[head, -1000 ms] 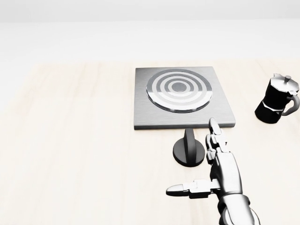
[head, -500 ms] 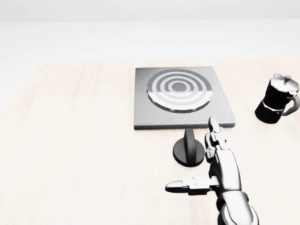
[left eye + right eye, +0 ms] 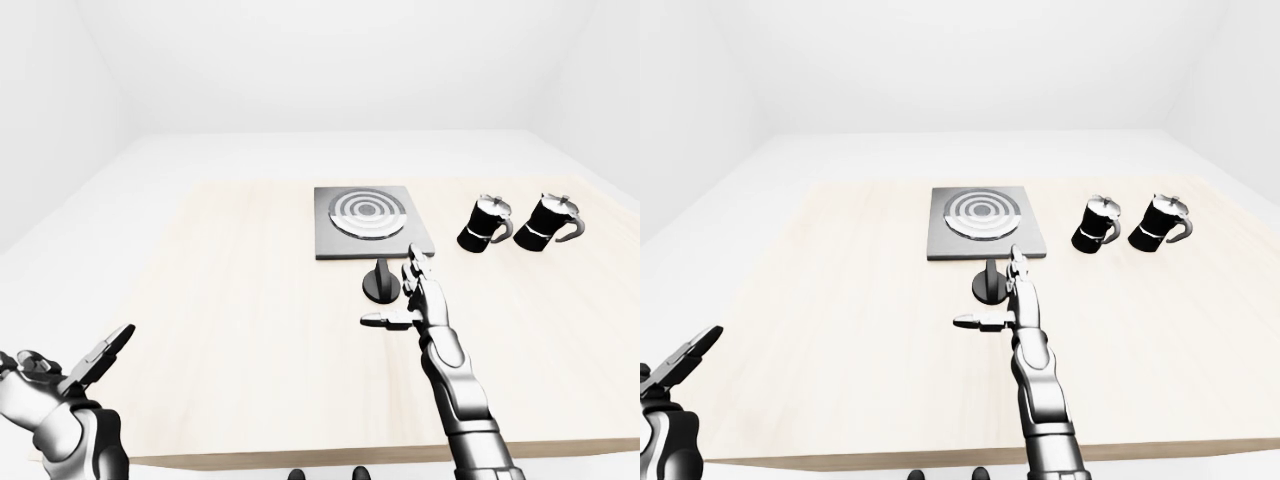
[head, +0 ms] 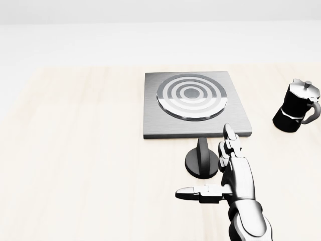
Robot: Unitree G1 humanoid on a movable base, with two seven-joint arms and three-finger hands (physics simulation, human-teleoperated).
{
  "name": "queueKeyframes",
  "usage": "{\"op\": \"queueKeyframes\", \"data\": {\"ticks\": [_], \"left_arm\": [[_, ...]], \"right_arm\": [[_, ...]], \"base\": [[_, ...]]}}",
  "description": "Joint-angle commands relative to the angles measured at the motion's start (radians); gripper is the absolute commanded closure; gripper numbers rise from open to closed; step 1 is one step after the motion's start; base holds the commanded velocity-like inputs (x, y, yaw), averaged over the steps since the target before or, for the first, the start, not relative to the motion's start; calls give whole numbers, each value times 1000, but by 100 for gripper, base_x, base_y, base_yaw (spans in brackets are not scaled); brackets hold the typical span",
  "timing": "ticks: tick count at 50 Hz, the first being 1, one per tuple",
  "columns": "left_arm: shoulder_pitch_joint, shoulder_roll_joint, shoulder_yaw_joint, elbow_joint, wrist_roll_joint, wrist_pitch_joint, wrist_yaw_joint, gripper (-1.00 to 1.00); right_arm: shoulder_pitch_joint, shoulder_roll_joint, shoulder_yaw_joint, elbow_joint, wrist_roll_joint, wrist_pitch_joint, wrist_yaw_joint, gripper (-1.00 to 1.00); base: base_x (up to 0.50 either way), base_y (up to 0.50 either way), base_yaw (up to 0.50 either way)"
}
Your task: Turn off the stove.
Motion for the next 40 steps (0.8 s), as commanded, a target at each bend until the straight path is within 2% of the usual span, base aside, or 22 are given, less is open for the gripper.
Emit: {"op": "queueKeyframes", "data": {"ticks": [1, 20, 30, 34, 38, 39, 40], "left_arm": [[-2, 0, -11, 20, 16, 0, 9, -100], [3, -1, -8, 9, 14, 0, 6, -100], [5, -4, -12, 10, 17, 0, 7, -100], [9, -5, -8, 4, 14, 0, 2, -100], [9, -6, -4, -5, 15, 0, 3, -100], [7, -6, -5, 2, 16, 0, 1, -100], [8, -6, -4, 0, 14, 0, 2, -100]], "right_arm": [[-4, -5, -7, 15, -4, 0, 10, -100], [-16, -6, -6, 38, -1, 0, 14, -100], [-52, 14, 22, 156, -20, 0, 12, -100], [-52, 15, 19, 175, -14, -14, 10, -100], [-45, 19, 28, 167, -23, -12, -3, -100], [-42, 18, 31, 162, -35, -3, -13, -100], [-38, 19, 30, 167, -30, -13, -10, -100]], "base": [[0, 0, 0], [0, 0, 0], [0, 0, 0], [0, 0, 0], [0, 0, 0], [0, 0, 0], [0, 0, 0]]}}
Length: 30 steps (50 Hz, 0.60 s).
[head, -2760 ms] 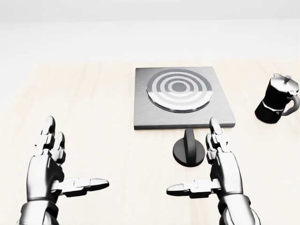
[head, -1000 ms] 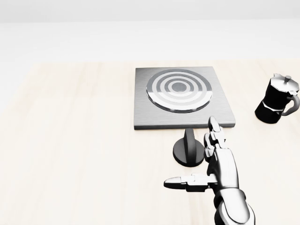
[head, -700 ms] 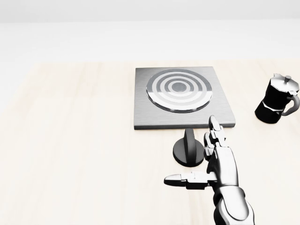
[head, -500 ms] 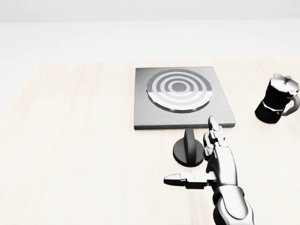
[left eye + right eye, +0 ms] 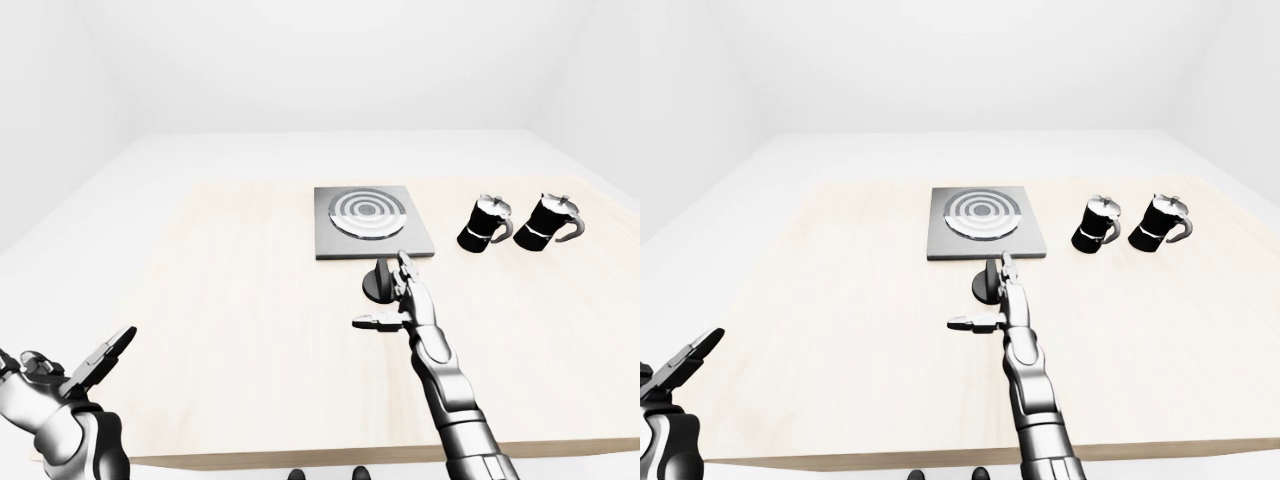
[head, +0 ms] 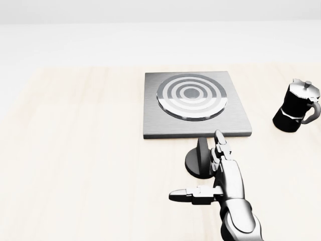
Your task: Turn off the stove.
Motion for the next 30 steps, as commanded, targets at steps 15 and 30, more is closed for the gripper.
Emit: {"op": "queueKeyframes", "data": {"ticks": [15, 30], "left_arm": [[-2, 4, -1, -2, 17, 0, 19, -100], [-4, 3, -1, 4, 17, 0, 17, -100]], "right_arm": [[59, 53, 66, 92, -22, -76, -17, -100], [134, 115, 225, -67, -53, 6, -56, -100]], "base": [[0, 0, 0], [0, 0, 0]]}}
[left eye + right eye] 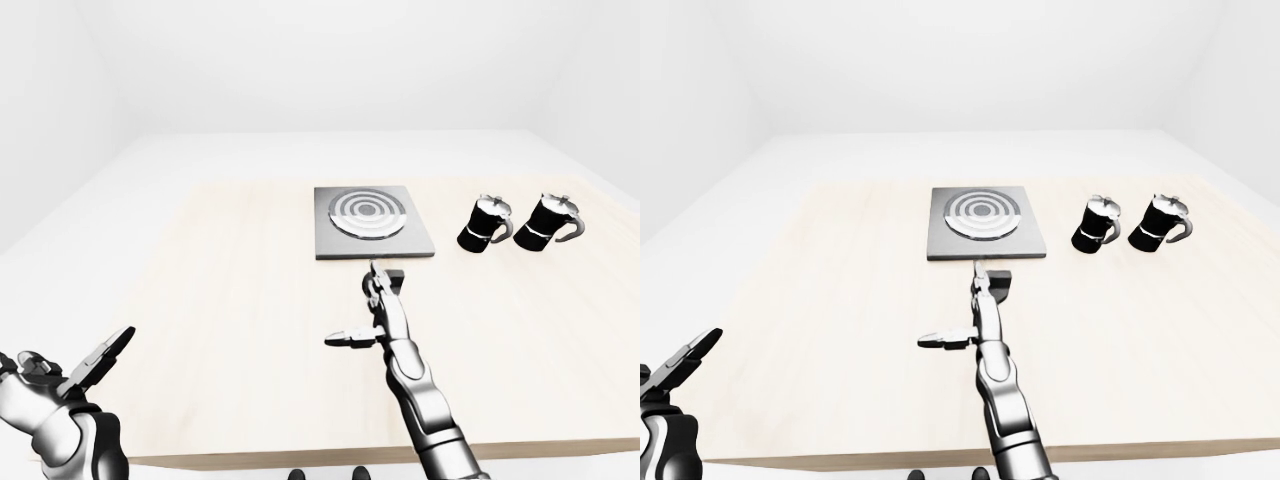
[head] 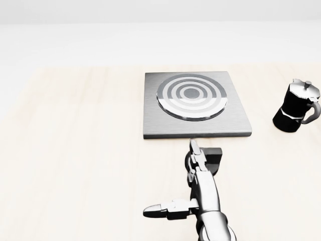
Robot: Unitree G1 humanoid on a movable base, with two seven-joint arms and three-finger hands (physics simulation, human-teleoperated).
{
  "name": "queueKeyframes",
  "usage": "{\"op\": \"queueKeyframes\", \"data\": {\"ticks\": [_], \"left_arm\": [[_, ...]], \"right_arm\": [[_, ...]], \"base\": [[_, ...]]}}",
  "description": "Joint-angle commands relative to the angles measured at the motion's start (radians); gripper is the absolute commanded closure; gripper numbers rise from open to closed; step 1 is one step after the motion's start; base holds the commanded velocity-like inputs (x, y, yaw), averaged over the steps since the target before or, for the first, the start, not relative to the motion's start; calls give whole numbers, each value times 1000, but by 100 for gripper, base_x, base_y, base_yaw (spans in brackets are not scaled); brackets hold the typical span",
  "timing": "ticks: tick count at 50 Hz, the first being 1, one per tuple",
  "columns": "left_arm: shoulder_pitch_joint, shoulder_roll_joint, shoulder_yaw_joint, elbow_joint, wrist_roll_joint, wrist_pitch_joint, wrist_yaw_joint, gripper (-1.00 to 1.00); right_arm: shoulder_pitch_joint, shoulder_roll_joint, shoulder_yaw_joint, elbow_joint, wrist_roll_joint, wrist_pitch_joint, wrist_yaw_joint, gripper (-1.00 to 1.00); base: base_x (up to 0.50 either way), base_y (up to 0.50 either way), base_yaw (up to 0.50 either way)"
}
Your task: Turn off the stove.
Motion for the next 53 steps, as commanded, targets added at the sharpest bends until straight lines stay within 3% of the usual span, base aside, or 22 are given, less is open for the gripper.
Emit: {"op": "queueKeyframes", "data": {"ticks": [1, 7, 14, 19, 23, 34, 36, 37, 39, 43, 53], "left_arm": [[-4, 6, -6, 8, 17, 0, 21, -100], [-6, 5, -7, 11, 20, 0, 21, -100], [-9, 5, -9, 20, 21, 0, 20, -100], [-10, 5, -11, 25, 24, 0, 20, -100], [-4, 5, -10, 11, 22, 0, 21, -100], [-7, 6, -14, 23, 21, 0, 21, -100], [-9, 6, -14, 26, 21, 0, 20, -100], [-10, 6, -15, 28, 21, 0, 20, -100], [-12, 7, -17, 38, 22, 0, 19, -100], [-14, 6, -18, 46, 22, 0, 18, -100], [-8, 4, -12, 27, 20, 0, 15, -100]], "right_arm": [[42, 39, 84, 0, -12, 0, 2, -100], [-35, 33, 28, 130, 8, 0, 31, -100], [-239, -72, -177, 491, 104, -175, 45, -100], [-391, -171, -258, 727, 180, -175, 72, -100], [-469, -219, -271, 827, 204, -175, 80, -100], [-537, -276, -273, 765, 204, -175, 56, -100], [-524, -275, -267, 705, 194, -153, 43, -100], [-513, -273, -264, 664, 188, -133, 36, -100], [-474, -266, -253, 534, 163, -62, 7, -100], [-419, -245, -239, 341, 130, 0, 10, -100], [-340, -137, -138, 49, -36, 0, 86, -100]], "base": [[0, 0, 0], [0, 0, 0], [0, 0, 0], [0, 0, 0], [0, 0, 0], [0, 0, 0], [0, 0, 0], [1, 0, 0], [0, 0, 0], [0, 0, 0], [0, 0, 0]]}}
